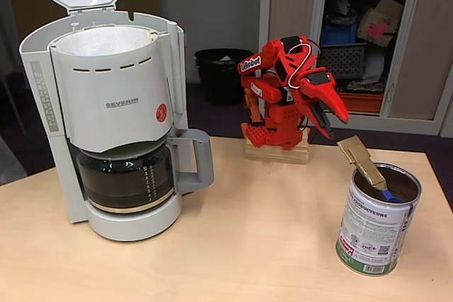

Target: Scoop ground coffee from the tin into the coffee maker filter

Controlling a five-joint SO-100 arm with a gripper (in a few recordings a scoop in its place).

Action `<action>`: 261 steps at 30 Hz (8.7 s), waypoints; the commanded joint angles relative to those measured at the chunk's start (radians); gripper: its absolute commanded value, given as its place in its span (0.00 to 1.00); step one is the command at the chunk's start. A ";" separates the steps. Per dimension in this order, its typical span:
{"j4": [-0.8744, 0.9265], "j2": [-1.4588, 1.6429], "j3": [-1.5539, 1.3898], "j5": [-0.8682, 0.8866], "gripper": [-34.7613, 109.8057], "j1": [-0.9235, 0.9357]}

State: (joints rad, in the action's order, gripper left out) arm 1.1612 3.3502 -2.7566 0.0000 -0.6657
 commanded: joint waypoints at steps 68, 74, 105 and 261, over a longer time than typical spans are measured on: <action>-0.541 -0.861 0.258 0.118 0.24 -0.034; -0.557 -0.868 0.287 0.048 0.24 -0.052; 0.120 -1.341 1.095 -0.637 0.24 0.067; -0.114 -0.704 0.569 0.110 0.24 -0.230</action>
State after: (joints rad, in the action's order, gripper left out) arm 1.0262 2.6170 -2.2427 0.0890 -0.8866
